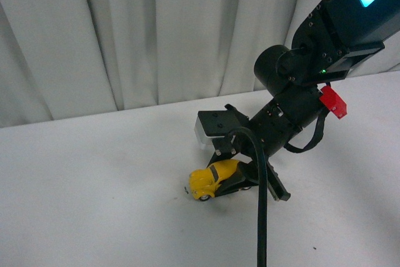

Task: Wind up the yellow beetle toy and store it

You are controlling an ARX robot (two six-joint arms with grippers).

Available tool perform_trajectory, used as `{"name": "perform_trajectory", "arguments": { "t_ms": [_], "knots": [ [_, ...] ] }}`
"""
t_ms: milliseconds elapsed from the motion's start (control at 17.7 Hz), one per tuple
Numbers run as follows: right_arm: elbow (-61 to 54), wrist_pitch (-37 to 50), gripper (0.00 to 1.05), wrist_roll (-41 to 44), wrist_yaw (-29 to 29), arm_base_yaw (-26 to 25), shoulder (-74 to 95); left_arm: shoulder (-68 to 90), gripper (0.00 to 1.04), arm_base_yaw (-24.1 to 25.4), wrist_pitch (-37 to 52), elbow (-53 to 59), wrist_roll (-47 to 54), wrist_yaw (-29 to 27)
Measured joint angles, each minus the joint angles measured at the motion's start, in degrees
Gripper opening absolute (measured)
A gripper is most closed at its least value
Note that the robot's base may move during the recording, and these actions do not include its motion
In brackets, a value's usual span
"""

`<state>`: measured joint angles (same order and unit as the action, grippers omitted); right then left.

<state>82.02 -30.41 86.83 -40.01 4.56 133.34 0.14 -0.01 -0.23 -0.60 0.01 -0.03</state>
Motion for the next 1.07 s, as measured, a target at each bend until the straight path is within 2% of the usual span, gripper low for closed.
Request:
{"name": "perform_trajectory", "arguments": {
  "t_ms": [395,733,1072],
  "knots": [
    [-0.79,0.55,0.42,0.35,-0.68,-1.46,0.0,0.0,0.98,0.0,0.0,0.0,0.0,0.0],
    [-4.15,1.53,0.42,2.84,-3.39,-5.42,-0.44,0.0,0.98,0.0,0.0,0.0,0.0,0.0],
    [-6.36,0.44,0.42,6.34,-3.8,-9.66,-1.27,0.0,0.98,0.0,0.0,0.0,-0.02,0.0]
  ]
}}
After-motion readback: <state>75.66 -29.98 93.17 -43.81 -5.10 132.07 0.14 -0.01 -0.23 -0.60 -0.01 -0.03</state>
